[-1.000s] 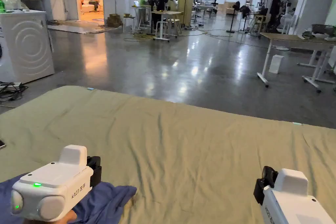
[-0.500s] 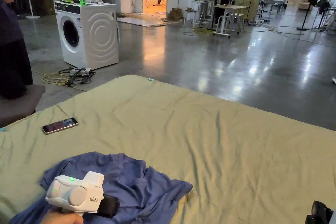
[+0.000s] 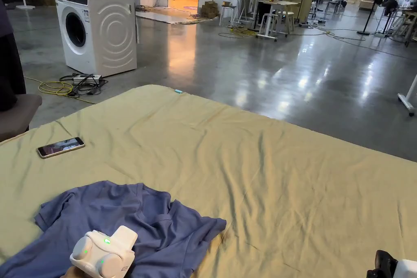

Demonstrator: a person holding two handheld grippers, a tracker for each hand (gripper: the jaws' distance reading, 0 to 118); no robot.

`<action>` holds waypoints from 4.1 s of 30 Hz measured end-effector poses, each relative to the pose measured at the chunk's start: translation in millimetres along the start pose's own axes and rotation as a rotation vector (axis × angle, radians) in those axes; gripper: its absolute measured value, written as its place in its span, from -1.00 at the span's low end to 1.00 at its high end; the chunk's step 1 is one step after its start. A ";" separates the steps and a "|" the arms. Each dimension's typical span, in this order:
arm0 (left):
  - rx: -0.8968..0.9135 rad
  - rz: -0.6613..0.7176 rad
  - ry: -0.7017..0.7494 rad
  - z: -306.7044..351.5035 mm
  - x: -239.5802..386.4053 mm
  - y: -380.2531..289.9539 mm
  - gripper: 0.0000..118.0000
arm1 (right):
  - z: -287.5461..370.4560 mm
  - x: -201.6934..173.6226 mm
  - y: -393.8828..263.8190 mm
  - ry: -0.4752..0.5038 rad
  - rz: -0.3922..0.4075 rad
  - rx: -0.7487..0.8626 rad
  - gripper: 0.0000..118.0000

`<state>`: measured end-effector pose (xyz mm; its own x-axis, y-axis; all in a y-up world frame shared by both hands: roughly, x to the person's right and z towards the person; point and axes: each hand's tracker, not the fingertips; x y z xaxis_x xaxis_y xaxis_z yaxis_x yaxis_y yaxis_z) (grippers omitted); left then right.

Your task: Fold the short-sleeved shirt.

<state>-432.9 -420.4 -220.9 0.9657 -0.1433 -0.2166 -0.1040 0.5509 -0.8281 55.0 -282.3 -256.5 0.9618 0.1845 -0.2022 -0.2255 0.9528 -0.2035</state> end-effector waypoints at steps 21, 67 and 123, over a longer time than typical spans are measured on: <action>0.633 0.081 -0.141 191.5 36.2 121.2 -0.93 | 11.6 41.1 15.6 -0.054 -0.049 0.046 -0.99; 0.713 -0.054 -0.538 219.8 318.2 102.1 0.53 | 85.4 164.5 10.8 -0.300 -0.156 0.085 -0.99; 0.040 -0.113 -0.211 -53.4 259.8 165.2 -0.94 | -47.7 192.8 -48.1 -0.231 -0.141 -0.248 -0.99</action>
<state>-211.8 -410.5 -441.6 0.9994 -0.0335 -0.0074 0.0132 0.5735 -0.8191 243.9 -304.1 -331.3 0.9894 0.1324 0.0603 -0.0920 0.8905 -0.4456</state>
